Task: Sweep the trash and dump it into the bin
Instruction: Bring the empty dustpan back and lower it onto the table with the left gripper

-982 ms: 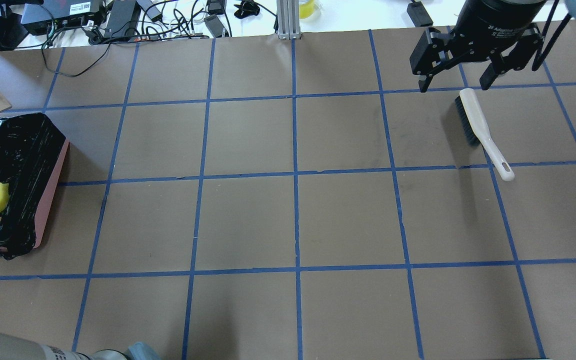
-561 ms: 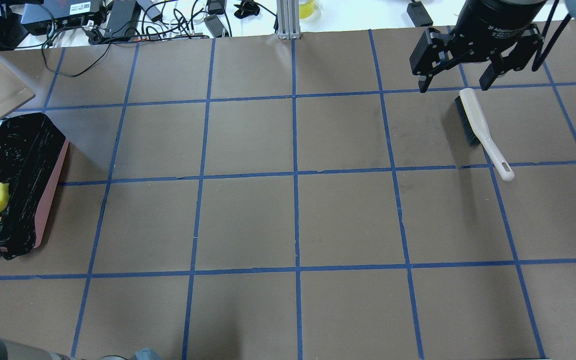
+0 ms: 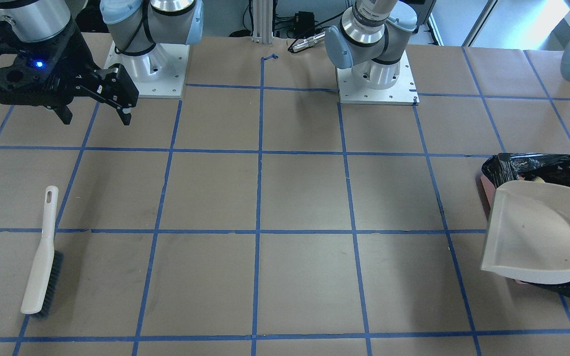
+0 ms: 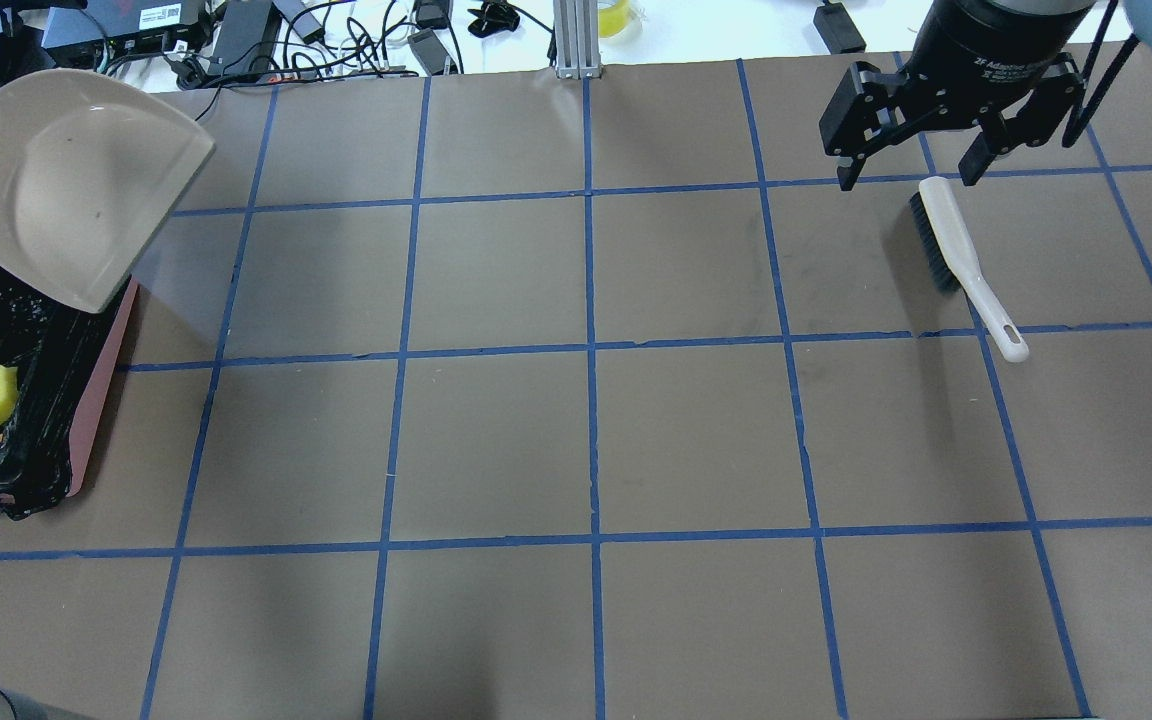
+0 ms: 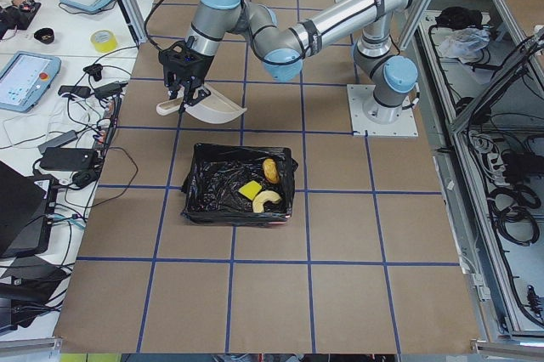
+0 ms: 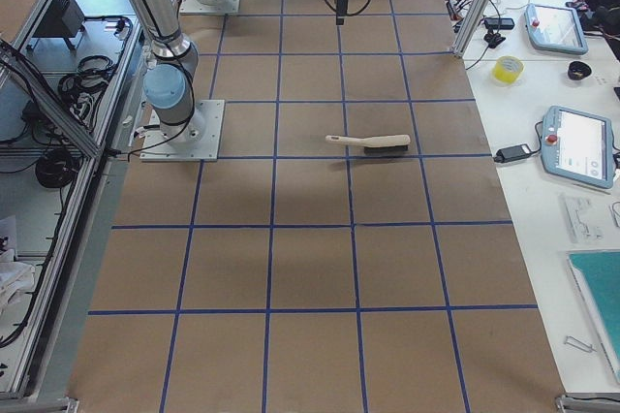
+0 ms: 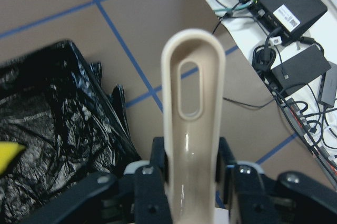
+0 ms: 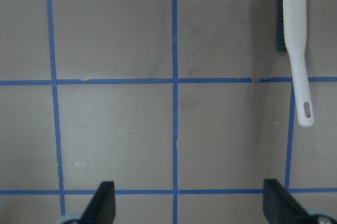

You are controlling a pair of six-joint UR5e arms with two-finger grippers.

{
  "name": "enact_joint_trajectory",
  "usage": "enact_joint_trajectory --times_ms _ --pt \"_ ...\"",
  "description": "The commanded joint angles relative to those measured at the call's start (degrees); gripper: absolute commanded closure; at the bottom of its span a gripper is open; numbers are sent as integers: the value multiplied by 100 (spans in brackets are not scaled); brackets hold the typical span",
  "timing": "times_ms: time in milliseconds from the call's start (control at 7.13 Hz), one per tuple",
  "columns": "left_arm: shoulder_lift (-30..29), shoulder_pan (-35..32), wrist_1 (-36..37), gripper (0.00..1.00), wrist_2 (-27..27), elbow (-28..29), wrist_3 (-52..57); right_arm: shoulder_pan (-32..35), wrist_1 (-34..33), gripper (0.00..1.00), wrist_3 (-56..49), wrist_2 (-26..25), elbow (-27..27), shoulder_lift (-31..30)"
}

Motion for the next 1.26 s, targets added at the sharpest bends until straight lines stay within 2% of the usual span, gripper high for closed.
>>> enact_joint_trajectory --times_ms 0,281,842,982,1122 --pt "-94 -423 -159 100 29 -88 -1158 0 -6 0 0 17 4 0" --pt "-233 -802 -342 100 21 -106 -2289 0 -6 0 0 17 13 0" --pt "-1015 -1417 -291 100 -6 -185 -3558 0 -6 0 0 8 13 0" --pt "-1173 -1523 -352 100 -136 -176 -4187 0 -6 0 0 0 13 0" --pt "-1279 -1524 -431 100 -529 -159 -4794 0 -6 0 0 -1 13 0"
